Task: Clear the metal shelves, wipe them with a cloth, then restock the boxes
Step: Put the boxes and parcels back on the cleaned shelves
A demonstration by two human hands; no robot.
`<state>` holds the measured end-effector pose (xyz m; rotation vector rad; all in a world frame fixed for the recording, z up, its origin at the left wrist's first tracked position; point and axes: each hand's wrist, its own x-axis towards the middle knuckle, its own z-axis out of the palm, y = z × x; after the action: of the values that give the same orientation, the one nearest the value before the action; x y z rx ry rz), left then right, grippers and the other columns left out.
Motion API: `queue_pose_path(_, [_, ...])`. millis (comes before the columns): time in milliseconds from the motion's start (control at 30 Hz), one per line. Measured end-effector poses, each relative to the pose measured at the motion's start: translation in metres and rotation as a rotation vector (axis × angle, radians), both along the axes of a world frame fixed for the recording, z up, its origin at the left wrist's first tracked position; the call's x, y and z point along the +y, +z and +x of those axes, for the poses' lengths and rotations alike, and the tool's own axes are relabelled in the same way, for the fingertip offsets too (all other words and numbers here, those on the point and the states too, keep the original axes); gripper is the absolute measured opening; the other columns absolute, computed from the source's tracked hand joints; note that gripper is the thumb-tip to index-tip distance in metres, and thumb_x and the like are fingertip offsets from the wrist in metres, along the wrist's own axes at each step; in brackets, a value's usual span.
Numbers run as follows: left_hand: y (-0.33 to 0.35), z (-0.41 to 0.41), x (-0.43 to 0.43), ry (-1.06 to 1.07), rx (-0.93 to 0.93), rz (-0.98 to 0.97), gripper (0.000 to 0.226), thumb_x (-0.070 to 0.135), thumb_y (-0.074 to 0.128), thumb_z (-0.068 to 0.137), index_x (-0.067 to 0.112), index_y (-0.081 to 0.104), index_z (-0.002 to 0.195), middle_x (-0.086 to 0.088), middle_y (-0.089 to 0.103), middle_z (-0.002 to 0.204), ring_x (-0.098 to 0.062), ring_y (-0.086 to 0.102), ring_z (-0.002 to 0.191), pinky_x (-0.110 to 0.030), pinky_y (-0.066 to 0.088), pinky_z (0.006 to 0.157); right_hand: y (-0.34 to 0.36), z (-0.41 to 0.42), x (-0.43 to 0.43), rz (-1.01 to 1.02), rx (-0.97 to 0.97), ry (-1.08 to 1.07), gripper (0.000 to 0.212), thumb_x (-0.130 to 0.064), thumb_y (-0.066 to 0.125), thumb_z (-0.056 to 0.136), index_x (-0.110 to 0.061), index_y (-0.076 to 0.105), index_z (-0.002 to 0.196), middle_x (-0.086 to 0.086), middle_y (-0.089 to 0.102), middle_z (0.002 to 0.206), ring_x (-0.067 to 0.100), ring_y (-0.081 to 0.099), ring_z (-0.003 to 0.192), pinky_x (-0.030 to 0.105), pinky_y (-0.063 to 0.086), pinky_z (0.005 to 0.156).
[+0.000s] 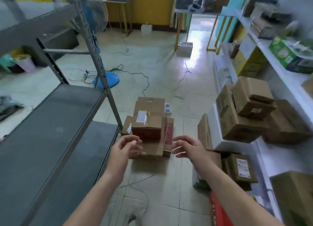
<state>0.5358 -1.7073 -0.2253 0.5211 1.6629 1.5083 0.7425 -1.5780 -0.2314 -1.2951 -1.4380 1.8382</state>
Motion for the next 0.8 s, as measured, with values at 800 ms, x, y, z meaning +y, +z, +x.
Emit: queue_pose_path(800, [-0.423,-0.287,0.326,-0.065,-0.100,-0.559,0.057,0.031,0.061,0.099,0.022,0.036,0.150,0.004,0.048,0.134,-0.015,0.046,0.123,-0.033,0.038,0.099,-0.393,-0.265,0.312,-0.261,-0.632,0.011,0.073,-0.040,0.064,0.098,-0.014,0.027,0.156,0.004,0.041,0.154,0.024,0.045,0.137,0.034,0.039,0.106])
